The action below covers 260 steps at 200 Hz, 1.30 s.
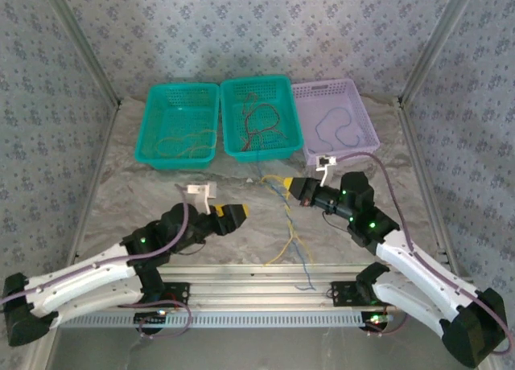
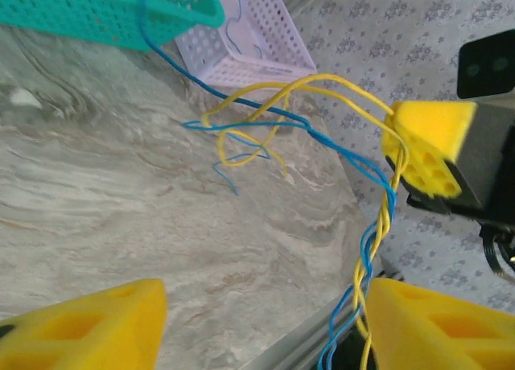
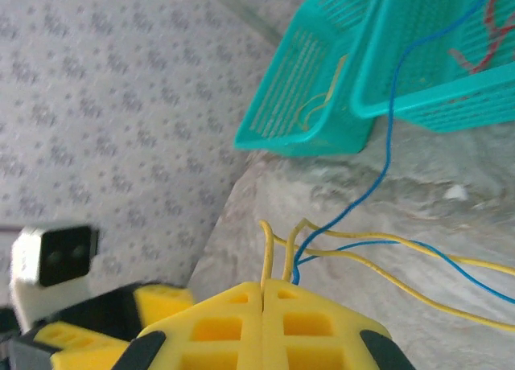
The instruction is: Untangle the cables
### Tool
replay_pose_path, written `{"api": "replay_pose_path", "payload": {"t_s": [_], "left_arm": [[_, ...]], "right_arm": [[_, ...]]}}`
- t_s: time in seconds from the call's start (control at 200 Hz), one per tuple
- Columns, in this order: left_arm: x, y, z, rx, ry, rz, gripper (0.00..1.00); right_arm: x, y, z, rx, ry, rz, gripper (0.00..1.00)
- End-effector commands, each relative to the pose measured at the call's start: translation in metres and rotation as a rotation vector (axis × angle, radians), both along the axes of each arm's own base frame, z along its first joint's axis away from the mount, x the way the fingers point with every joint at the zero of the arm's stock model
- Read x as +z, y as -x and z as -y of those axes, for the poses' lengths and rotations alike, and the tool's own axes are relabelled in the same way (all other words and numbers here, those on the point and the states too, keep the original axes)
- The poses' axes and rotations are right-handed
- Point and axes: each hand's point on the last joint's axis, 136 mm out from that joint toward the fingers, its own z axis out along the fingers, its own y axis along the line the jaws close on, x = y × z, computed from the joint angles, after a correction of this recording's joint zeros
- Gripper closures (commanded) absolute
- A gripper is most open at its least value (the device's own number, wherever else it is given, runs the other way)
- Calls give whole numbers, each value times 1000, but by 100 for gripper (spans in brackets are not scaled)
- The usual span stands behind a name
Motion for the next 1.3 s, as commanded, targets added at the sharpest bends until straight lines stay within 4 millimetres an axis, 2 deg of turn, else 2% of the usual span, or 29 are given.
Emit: {"api": "replay_pose_path", "payload": {"t_s": [0.0, 0.21, 0.325, 0.595, 0.665, 0.79, 0.904, 1.094, 1.294], "left_arm": [[43, -2, 24, -51, 179, 48, 30], [59, -4, 58, -92, 208, 34, 28], [50, -6, 68, -94, 185, 1, 29], [37, -12, 75, -76, 166, -35, 32], [31, -13, 73, -61, 149, -47, 35], [22, -18, 65, -13, 129, -67, 47], [18, -21, 54, 38, 137, -72, 50], [16, -28, 36, 131, 155, -71, 49], [18, -34, 20, 208, 191, -56, 42]], "right_arm": [[32, 12, -18, 87, -38, 114, 100], [32, 22, -38, 149, -27, 129, 100], [35, 26, -43, 163, -25, 144, 100], [42, 33, -46, 176, -33, 161, 100], [46, 34, -46, 178, -46, 165, 100], [52, 35, -43, 158, -85, 166, 100], [59, 36, -40, 147, -113, 174, 100], [66, 39, -40, 153, -145, 173, 100], [69, 43, -42, 167, -155, 173, 100]]}}
